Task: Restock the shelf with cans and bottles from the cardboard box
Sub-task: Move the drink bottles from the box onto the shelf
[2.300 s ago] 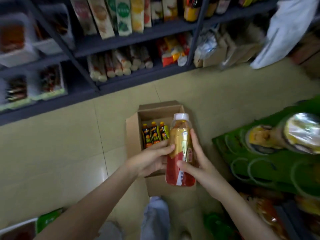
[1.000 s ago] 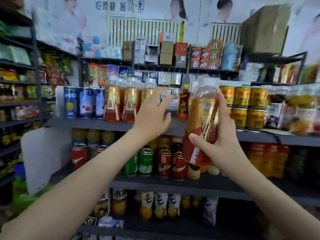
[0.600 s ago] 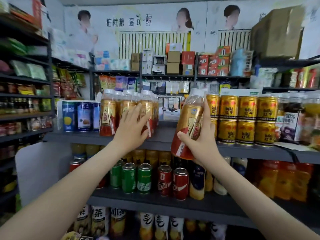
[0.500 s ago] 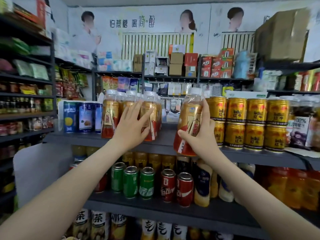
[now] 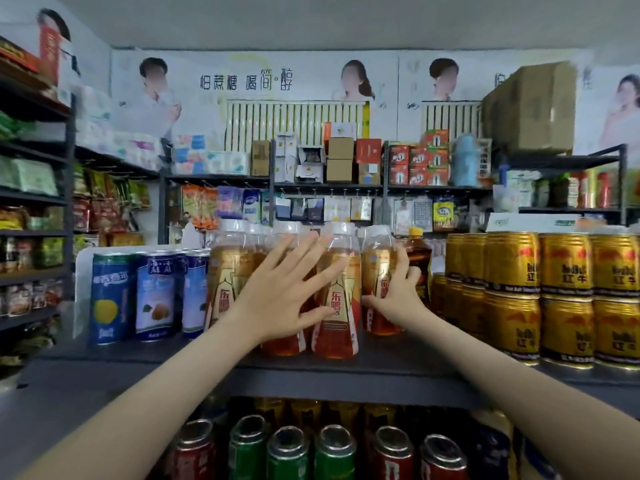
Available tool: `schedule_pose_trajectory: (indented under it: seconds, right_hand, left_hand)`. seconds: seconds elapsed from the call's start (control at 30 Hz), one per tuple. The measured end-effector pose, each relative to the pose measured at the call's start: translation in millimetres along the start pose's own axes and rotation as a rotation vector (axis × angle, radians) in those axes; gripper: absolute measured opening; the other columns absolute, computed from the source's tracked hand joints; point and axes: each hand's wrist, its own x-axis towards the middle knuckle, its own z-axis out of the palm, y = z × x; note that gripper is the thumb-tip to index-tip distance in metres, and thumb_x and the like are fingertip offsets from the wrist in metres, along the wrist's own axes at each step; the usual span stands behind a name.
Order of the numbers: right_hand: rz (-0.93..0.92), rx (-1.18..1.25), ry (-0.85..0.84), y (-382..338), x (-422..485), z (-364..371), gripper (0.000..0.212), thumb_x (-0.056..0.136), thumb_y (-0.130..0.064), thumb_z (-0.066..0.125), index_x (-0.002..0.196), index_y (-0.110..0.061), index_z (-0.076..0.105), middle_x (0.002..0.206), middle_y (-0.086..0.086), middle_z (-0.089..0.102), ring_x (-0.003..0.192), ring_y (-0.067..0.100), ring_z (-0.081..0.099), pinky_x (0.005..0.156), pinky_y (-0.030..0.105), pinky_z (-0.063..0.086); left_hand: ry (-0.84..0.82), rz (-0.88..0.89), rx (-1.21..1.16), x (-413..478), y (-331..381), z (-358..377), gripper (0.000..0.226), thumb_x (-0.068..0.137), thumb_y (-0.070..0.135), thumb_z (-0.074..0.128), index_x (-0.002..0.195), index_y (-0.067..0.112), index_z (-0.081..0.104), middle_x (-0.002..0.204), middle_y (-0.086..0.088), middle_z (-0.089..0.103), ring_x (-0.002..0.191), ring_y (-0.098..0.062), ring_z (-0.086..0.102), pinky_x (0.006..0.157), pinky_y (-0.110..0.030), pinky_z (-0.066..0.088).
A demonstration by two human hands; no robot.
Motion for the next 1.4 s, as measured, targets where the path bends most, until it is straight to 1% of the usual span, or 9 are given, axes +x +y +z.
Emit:
schedule_pose_trajectory:
  seconds: [0.13, 0.27, 0.33, 0.57, 0.77, 0.9, 1.07, 1.2, 1.4]
  right_hand:
    - [-0.021, -0.069, -0.023, 18.8, 20.6, 11.6, 0.126, 0.072, -0.018, 0.083, 0.148, -0.028, -0.018, 0.148, 0.013, 0.008, 0.138, 0.030, 0.016, 0.112, 0.042, 0.024]
    - [-0.061, -0.172, -0.076, 28.1, 38.2, 15.4, 0.140, 0.069, -0.026, 0.085, 0.136, -0.045, -0.036, 0.157, 0.006, -0.025, 0.145, 0.027, -0.017, 0.116, 0.055, 0.014]
    - [-0.090, -0.226, -0.113, 28.8, 41.4, 12.3, 0.143, 0.067, -0.027, 0.086, 0.128, -0.052, -0.041, 0.154, 0.001, -0.034, 0.144, 0.023, -0.023, 0.115, 0.057, 0.021]
    - [-0.109, -0.355, -0.307, 42.0, 32.8, -1.5, 0.137, 0.073, -0.010, 0.082, 0.129, -0.062, -0.033, 0.147, 0.006, -0.045, 0.136, 0.032, 0.039, 0.091, 0.031, 0.051]
    - [-0.087, -0.269, -0.284, 48.5, 45.6, 13.2, 0.133, 0.075, 0.000, 0.077, 0.137, -0.058, -0.026, 0.152, 0.013, -0.033, 0.143, 0.036, 0.022, 0.081, 0.022, 0.044]
    - [-0.051, -0.267, -0.265, 48.8, 57.3, 22.8, 0.132, 0.076, 0.006, 0.074, 0.139, -0.056, -0.024, 0.153, 0.013, -0.032, 0.144, 0.037, 0.014, 0.088, 0.027, 0.044]
    - [-0.088, -0.276, -0.247, 55.7, 67.3, 30.1, 0.128, 0.078, 0.011, 0.068, 0.138, -0.053, -0.025, 0.153, 0.017, -0.030, 0.143, 0.036, 0.022, 0.073, 0.019, 0.044]
    - [-0.083, -0.320, -0.264, 58.2, 74.6, 31.1, 0.128, 0.079, 0.010, 0.068, 0.136, -0.051, -0.028, 0.152, 0.018, -0.031, 0.142, 0.037, 0.023, 0.085, 0.027, 0.046]
    - [-0.081, -0.380, -0.222, 61.0, 80.4, 37.7, 0.130, 0.078, 0.019, 0.058, 0.120, -0.063, -0.033, 0.152, 0.011, -0.035, 0.140, 0.040, 0.027, 0.078, 0.027, 0.052]
  left_hand:
    - [0.050, 0.015, -0.047, 0.7, 5.3, 12.6, 0.074, 0.093, 0.066, 0.026, 0.152, 0.021, 0.021, 0.156, -0.015, 0.016, 0.145, -0.030, 0.020, 0.114, -0.051, 0.021]
    - [0.056, -0.004, -0.055, -0.3, 4.5, 15.5, 0.075, 0.092, 0.068, 0.028, 0.151, 0.022, 0.024, 0.156, -0.015, 0.022, 0.144, -0.031, 0.024, 0.114, -0.052, 0.023]
    - [0.046, -0.002, -0.041, -0.2, 4.4, 15.8, 0.075, 0.092, 0.067, 0.028, 0.151, 0.022, 0.023, 0.155, -0.017, 0.024, 0.143, -0.032, 0.026, 0.114, -0.052, 0.023]
    - [0.021, -0.023, -0.011, -1.2, 11.2, 14.5, 0.079, 0.091, 0.068, 0.031, 0.151, 0.017, 0.024, 0.156, -0.017, 0.021, 0.144, -0.031, 0.023, 0.113, -0.055, 0.024]
    - [0.048, -0.068, -0.057, -2.4, 15.2, 15.3, 0.079, 0.088, 0.067, 0.037, 0.151, 0.021, 0.022, 0.155, -0.016, 0.023, 0.144, -0.031, 0.022, 0.115, -0.052, 0.021]
    - [0.062, -0.064, -0.061, -0.7, 15.1, 14.1, 0.080, 0.086, 0.065, 0.042, 0.150, 0.020, 0.024, 0.154, -0.017, 0.025, 0.143, -0.030, 0.023, 0.115, -0.051, 0.021]
    - [0.036, -0.064, -0.053, -0.6, 16.0, 14.1, 0.076, 0.090, 0.066, 0.033, 0.150, 0.020, 0.022, 0.155, -0.018, 0.023, 0.144, -0.030, 0.022, 0.117, -0.050, 0.017]
    - [0.029, -0.067, -0.050, -1.2, 15.9, 15.8, 0.075, 0.091, 0.066, 0.031, 0.150, 0.022, 0.022, 0.155, -0.017, 0.022, 0.143, -0.030, 0.023, 0.117, -0.050, 0.015]
    - [-0.028, -0.092, -0.043, -3.7, 19.1, 11.4, 0.074, 0.092, 0.064, 0.032, 0.152, 0.023, 0.017, 0.157, -0.017, 0.016, 0.146, -0.030, 0.017, 0.117, -0.051, 0.014]
